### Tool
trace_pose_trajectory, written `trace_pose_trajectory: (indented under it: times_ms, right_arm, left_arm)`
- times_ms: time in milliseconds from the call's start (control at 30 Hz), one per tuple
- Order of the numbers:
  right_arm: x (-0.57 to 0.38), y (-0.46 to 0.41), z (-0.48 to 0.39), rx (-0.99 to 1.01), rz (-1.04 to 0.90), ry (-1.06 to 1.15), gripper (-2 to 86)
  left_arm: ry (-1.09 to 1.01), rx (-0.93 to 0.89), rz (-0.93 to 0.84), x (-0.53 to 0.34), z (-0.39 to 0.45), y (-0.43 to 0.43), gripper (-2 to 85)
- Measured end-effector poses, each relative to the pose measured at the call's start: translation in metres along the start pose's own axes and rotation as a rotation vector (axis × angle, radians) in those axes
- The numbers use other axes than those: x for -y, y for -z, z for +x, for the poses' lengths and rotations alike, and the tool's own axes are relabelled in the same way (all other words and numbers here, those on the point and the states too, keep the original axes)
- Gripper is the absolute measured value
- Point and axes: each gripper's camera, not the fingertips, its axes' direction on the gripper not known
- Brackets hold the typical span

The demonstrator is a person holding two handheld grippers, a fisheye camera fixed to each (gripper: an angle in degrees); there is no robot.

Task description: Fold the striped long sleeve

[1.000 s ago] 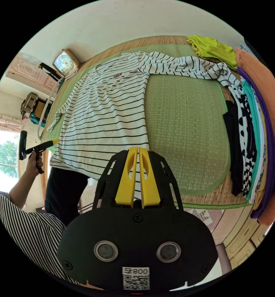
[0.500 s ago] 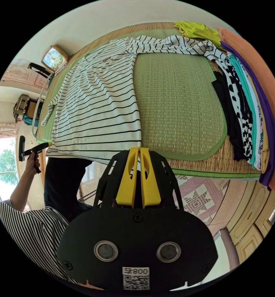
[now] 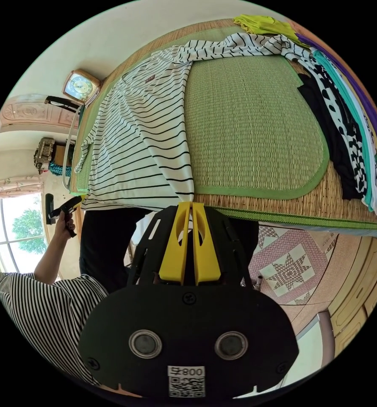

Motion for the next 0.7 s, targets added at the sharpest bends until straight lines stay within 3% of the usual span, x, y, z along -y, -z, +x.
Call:
trace_pose_trajectory:
  times_ms: [233, 700]
  right_arm:
    - [-0.004, 0.009, 0.006, 0.028, -0.003, 0.000, 2.4]
    - [-0.010, 0.022, 0.030, 0.100, -0.002, -0.068, 2.4]
  left_arm:
    - [0.023, 0.012, -0.038, 0.000, 0.014, -0.020, 1.1]
    - [0.049, 0.108, 0.085, 0.003, 0.072, -0.029, 0.5]
